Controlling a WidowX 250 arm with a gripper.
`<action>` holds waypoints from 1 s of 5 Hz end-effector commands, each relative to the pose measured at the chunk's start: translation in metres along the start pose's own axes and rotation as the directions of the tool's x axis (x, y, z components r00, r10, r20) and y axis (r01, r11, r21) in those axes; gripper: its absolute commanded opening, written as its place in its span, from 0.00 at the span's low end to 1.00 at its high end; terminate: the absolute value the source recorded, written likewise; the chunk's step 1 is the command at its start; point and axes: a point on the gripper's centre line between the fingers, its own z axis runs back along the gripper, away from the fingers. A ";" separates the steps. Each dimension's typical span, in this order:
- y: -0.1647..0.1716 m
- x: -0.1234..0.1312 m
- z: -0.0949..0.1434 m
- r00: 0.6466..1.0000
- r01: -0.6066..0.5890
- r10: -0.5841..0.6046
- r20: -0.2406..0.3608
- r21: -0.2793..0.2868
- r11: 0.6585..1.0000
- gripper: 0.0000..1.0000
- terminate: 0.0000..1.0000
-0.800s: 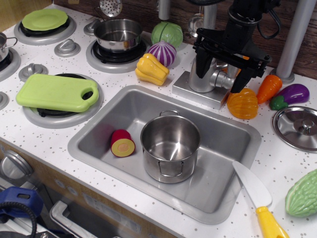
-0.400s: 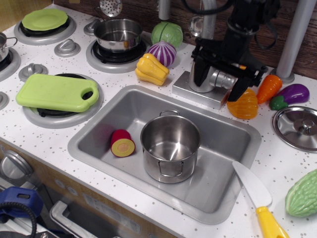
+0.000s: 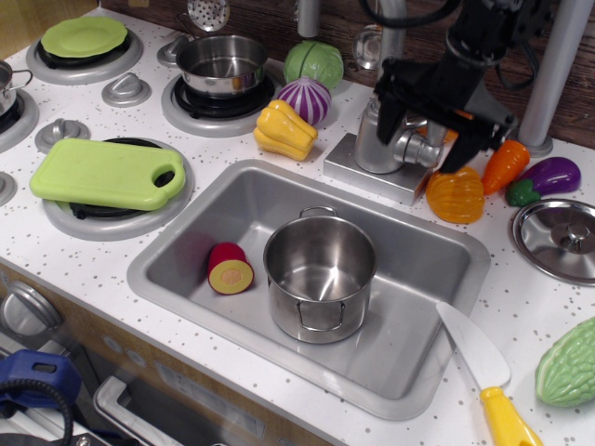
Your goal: Turn lever vertical to front
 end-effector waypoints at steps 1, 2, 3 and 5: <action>-0.005 0.025 0.020 0.991 -0.003 -0.001 0.131 0.029 1.000 1.00 0.00; -0.003 0.033 0.017 0.988 0.008 -0.010 0.153 0.013 1.000 1.00 0.00; -0.003 0.039 0.015 0.987 0.018 -0.021 0.159 0.021 1.000 1.00 0.00; 0.004 0.045 0.015 0.990 0.019 -0.021 0.138 0.013 1.000 0.00 0.00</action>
